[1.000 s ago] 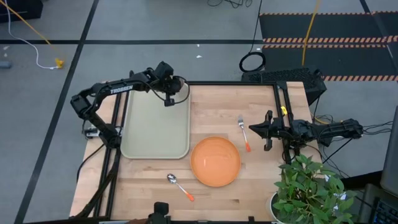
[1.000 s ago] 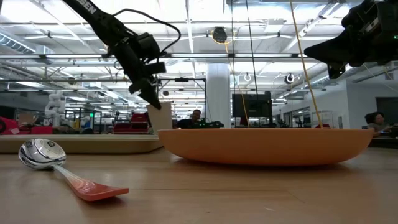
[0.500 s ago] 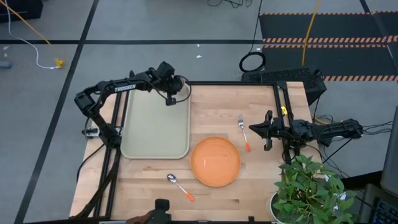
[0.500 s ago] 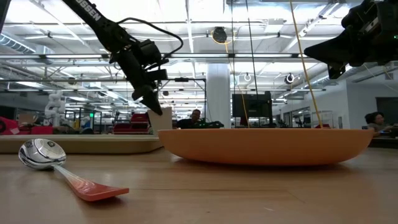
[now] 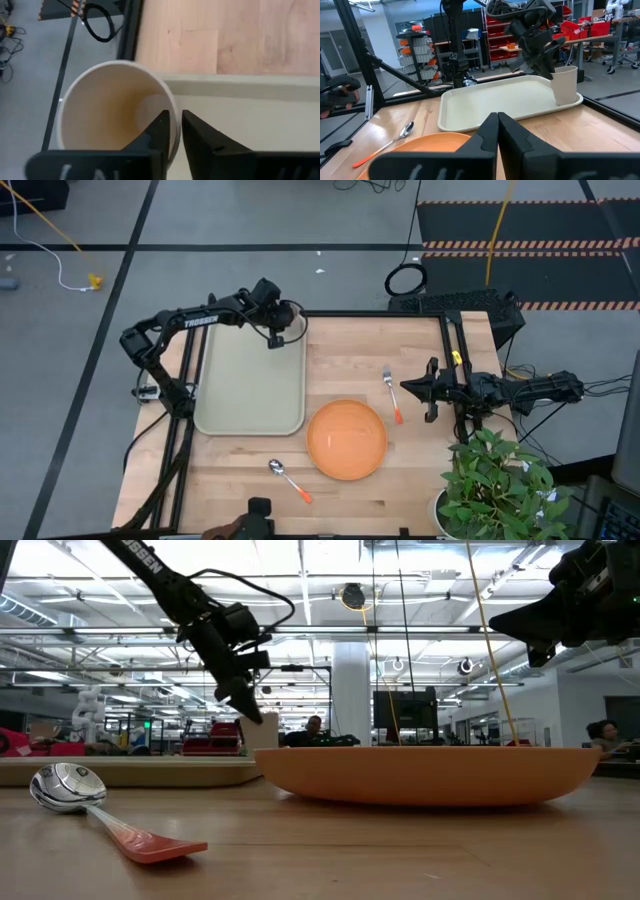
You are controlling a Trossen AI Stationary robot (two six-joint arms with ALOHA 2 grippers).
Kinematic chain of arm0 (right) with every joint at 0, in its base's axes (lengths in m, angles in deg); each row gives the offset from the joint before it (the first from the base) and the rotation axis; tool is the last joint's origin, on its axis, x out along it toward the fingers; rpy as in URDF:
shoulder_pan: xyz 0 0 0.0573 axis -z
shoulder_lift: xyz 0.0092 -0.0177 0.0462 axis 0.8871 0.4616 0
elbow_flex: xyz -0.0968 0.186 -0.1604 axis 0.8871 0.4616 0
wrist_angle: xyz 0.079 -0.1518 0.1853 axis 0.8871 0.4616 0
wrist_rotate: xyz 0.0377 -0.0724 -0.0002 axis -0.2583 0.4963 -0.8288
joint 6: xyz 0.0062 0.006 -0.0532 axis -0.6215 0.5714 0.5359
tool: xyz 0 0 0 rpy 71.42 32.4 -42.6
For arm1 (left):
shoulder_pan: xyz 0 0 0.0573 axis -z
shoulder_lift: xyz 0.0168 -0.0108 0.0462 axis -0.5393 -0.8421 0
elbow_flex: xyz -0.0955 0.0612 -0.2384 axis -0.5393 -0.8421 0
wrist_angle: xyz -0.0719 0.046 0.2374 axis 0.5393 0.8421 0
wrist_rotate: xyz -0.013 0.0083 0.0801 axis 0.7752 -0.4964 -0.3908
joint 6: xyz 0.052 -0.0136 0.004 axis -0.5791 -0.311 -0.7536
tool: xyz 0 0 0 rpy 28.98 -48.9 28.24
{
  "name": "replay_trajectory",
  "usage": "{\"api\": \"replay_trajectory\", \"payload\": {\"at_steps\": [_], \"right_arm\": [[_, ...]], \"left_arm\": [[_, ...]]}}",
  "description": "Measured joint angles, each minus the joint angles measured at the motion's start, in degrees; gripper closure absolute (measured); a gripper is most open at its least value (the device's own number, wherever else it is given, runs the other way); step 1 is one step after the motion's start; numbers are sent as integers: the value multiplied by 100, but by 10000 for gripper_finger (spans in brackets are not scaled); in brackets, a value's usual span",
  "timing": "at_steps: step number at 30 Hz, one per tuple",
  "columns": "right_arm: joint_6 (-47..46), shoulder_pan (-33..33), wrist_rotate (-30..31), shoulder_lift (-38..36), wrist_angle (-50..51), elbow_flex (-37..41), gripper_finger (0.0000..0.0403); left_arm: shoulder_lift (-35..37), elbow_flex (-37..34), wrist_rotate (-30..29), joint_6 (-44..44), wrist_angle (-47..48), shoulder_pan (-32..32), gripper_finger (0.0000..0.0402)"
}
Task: Pick and place plate/cup/fork/spoon on tray
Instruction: Put the light brown cup on the light brown tray, then put the orange plate on the light brown tray
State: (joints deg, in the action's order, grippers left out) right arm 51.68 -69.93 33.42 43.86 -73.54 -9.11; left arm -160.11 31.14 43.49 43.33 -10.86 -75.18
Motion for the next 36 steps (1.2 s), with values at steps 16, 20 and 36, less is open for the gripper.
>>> {"api": "replay_trajectory", "payload": {"at_steps": [16,20,36], "right_arm": [[0,-1,-2,0,3,0,403],[0,0,-2,1,4,0,403],[-135,0,-23,1,14,0,403]], "left_arm": [[541,9,-115,280,-201,200,298],[1001,9,-116,636,-8,519,298],[1551,9,-877,2048,781,3858,297]]}}
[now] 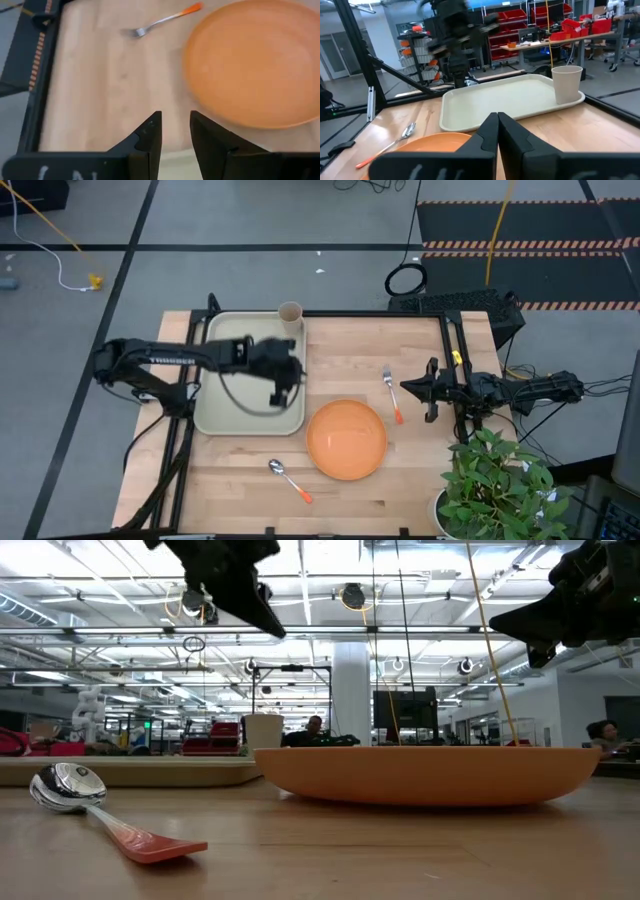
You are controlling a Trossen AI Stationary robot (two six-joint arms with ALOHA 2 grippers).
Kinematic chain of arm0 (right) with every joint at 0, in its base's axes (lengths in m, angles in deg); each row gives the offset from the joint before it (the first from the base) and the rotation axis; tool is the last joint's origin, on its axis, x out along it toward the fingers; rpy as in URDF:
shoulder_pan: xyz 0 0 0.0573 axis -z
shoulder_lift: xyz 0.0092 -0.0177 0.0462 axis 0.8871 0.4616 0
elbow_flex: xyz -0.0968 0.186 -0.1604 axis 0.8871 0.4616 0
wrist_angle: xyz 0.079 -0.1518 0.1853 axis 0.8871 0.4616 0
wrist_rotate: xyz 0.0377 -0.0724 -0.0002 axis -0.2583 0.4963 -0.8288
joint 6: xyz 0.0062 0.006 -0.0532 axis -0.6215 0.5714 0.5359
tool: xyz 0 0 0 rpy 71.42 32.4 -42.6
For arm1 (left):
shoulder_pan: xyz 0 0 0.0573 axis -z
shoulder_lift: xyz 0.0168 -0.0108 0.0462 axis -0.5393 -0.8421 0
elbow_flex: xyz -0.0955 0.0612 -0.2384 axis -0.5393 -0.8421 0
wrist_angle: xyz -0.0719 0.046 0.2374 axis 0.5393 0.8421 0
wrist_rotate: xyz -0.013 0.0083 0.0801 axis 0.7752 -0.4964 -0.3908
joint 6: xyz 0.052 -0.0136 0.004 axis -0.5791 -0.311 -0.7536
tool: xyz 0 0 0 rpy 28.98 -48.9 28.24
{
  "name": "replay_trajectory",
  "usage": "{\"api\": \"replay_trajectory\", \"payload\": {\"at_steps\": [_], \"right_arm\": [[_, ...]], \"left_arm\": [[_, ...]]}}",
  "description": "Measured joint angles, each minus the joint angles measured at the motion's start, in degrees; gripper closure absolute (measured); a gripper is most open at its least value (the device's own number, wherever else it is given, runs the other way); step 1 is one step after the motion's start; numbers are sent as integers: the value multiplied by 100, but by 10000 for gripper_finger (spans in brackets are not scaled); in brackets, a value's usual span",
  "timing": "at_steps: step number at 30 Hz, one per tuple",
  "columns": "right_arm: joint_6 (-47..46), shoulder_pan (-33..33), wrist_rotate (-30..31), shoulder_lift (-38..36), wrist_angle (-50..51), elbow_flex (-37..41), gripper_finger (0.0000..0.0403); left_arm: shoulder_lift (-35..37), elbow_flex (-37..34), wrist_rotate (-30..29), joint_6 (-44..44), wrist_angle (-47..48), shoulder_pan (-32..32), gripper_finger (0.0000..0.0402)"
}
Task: Pick and place plate/cup/fork/spoon on tray
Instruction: Put the orange plate on the light brown tray
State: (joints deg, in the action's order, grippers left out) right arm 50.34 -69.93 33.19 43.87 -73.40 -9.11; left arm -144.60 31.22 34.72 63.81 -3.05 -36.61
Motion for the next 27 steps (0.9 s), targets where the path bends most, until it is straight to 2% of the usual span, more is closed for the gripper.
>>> {"api": "replay_trajectory", "payload": {"at_steps": [7,12,15,20,27], "right_arm": [[-598,-1,-1,1,14,126,403],[-1134,-2,-3,1,-32,199,403],[-1379,-2,-3,1,-36,201,403],[-1644,-4,13,90,-36,205,403],[-1820,-7,156,452,-32,208,403]], "left_arm": [[-343,0,-552,690,-278,1345,256],[-826,0,-579,904,-691,1962,215],[-1229,0,-450,990,-1021,2195,205],[-1866,-2,-314,1027,-1419,2436,211],[-2408,-2,-150,1052,-1790,2587,215]]}}
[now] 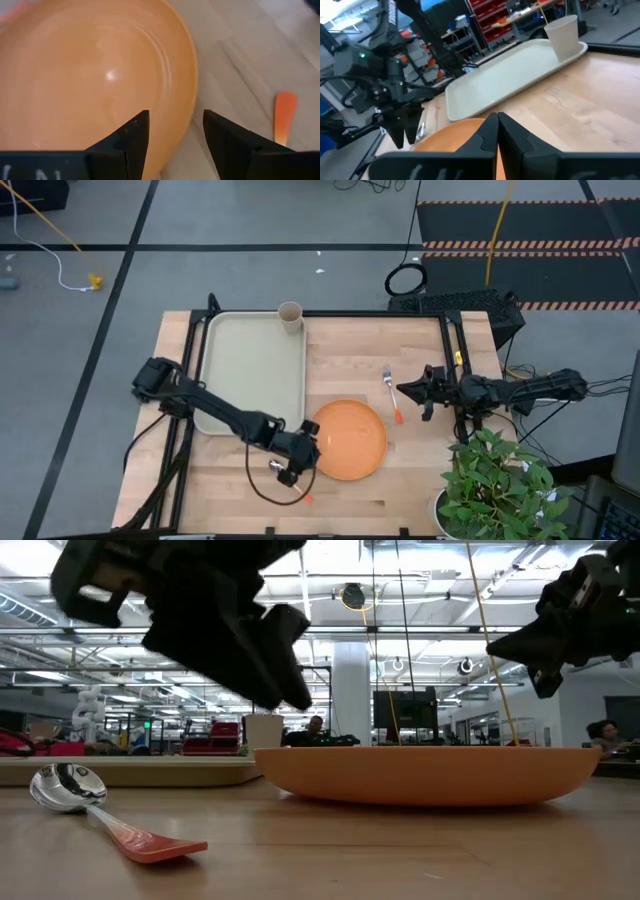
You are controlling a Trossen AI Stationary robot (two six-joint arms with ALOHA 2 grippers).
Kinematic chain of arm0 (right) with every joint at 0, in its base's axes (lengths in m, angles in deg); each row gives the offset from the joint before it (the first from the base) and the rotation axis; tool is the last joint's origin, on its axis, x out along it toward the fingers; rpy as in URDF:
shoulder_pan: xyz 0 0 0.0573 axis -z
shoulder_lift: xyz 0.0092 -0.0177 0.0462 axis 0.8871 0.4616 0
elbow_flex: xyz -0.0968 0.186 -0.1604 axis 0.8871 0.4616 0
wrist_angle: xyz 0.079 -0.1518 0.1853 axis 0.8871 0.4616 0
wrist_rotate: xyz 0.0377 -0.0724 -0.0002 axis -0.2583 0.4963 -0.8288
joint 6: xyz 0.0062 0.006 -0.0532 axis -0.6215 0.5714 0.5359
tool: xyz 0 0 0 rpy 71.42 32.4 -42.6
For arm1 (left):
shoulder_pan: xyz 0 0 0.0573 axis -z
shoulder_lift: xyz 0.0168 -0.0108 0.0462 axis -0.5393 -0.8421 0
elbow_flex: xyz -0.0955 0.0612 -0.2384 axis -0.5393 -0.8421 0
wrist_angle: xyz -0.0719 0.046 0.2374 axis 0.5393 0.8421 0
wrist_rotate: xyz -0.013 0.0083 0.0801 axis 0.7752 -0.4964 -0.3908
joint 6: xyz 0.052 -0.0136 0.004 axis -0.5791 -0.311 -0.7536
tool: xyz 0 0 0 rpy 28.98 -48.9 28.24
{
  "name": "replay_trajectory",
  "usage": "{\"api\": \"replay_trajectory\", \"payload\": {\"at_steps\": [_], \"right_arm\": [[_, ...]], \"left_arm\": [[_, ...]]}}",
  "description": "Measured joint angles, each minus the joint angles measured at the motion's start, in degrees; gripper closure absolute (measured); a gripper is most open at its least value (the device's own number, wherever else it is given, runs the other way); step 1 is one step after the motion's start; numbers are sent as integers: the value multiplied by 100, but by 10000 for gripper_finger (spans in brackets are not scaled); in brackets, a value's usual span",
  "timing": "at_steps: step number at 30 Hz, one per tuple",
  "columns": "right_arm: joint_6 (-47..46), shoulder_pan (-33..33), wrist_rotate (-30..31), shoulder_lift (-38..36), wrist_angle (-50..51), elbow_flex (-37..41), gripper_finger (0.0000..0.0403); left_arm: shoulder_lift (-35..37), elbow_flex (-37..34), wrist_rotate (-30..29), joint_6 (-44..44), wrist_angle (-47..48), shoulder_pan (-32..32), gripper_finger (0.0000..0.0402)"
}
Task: Pick and place plate/cup/fork/spoon on tray
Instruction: Put the orange plate on the light brown tray
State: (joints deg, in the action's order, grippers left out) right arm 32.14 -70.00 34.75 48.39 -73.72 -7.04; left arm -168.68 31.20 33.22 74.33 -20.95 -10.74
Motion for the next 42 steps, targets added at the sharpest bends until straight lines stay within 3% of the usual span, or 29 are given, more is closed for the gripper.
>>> {"api": "replay_trajectory", "payload": {"at_steps": [16,20,26,32,38,42], "right_arm": [[-443,-194,-12,574,-315,7,403],[-553,-287,-2,633,-351,9,403],[-555,-366,8,644,-369,9,403],[-549,-367,11,648,-498,9,403],[-517,-367,11,648,-550,11,403],[-384,-367,14,648,-591,11,403]], "left_arm": [[-701,-2,-250,-1695,-345,74,221],[-704,-2,-278,-2091,-521,74,269],[-688,-2,-275,-2383,-886,76,378],[-686,269,-278,-2734,-929,74,381],[-682,1048,-370,-3077,-140,76,394],[-680,1744,-1018,-3045,1051,113,389]]}}
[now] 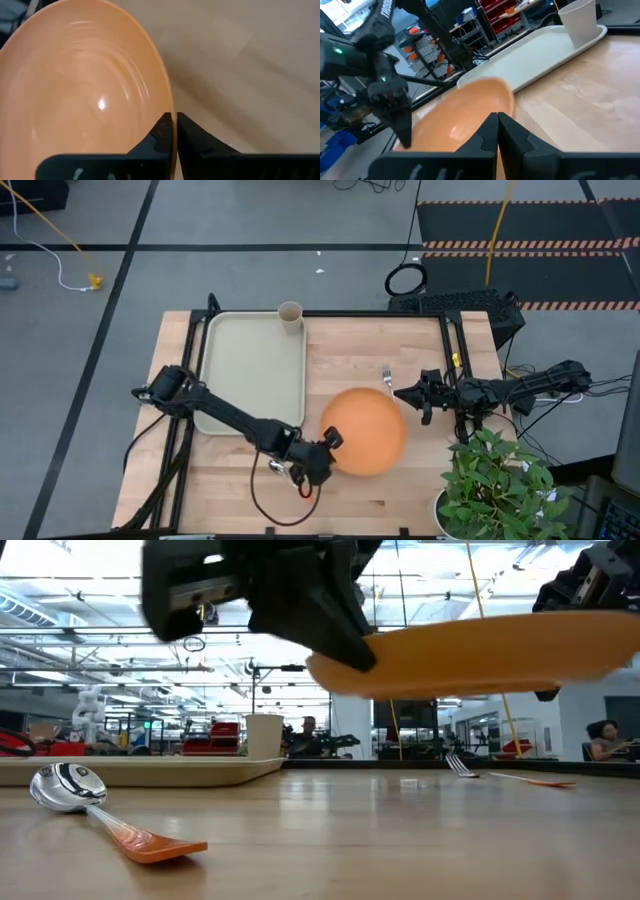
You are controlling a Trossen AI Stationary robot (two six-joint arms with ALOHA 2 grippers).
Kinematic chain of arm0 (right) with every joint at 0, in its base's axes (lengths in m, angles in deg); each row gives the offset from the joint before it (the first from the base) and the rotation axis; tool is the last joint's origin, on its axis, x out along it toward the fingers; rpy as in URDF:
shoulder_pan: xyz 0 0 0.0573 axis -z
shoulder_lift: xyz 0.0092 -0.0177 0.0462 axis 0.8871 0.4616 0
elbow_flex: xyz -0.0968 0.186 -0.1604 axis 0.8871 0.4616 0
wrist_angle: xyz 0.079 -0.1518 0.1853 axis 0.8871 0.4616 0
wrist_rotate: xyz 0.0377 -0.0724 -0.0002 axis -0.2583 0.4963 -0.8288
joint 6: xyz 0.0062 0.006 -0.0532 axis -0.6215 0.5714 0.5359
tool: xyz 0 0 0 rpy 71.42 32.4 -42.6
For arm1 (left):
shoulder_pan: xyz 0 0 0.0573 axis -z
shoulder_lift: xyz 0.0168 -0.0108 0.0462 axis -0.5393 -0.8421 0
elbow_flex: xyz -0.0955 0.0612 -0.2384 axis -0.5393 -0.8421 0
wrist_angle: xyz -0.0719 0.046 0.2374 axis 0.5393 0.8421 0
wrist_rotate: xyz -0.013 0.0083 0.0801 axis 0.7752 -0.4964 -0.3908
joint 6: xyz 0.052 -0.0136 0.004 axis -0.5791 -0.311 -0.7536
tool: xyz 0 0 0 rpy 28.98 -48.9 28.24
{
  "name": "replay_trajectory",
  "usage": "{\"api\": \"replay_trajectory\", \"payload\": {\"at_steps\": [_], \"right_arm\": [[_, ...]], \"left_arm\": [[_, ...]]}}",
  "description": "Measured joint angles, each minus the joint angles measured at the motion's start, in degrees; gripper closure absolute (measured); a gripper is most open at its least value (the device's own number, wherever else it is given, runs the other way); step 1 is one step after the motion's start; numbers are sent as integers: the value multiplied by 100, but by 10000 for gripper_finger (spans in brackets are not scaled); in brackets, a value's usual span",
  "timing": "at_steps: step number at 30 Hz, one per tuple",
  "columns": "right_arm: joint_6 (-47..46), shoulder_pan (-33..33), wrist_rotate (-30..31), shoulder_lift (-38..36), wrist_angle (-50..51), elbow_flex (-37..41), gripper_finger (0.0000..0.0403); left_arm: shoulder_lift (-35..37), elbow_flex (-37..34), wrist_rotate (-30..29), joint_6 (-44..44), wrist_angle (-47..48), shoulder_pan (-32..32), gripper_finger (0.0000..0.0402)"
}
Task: Pick and place plate/cup/fork/spoon on tray
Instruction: Put the orange plate on the light brown tray
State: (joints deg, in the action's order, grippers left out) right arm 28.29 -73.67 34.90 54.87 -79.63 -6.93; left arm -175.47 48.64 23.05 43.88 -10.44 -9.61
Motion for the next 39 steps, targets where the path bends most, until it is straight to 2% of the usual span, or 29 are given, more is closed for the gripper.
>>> {"api": "replay_trajectory", "payload": {"at_steps": [4,8,11,17,23,27,31,34,39], "right_arm": [[210,2,200,-3,-55,0,403],[363,2,644,0,-53,2,403],[461,7,898,-1,-50,2,403],[802,24,1106,-1,-24,2,403],[1146,168,1211,54,-102,2,403],[1244,275,1209,77,-134,2,403],[1419,414,1218,81,-145,2,403],[1523,524,1215,81,-143,2,403],[1676,662,1210,85,-147,2,403]], "left_arm": [[4,645,-572,389,1119,62,394],[9,955,-953,1161,2179,80,392],[136,951,-1047,1855,2991,65,395],[745,561,-1385,3332,3931,74,395],[1807,-470,-1853,3900,3697,-22,392],[2635,-1321,-1934,4280,3507,-228,393],[3459,-2286,-1910,4386,2766,-432,395],[3979,-3024,-1733,4132,1999,-580,388],[4499,-4091,-1468,3675,946,-1001,395]]}}
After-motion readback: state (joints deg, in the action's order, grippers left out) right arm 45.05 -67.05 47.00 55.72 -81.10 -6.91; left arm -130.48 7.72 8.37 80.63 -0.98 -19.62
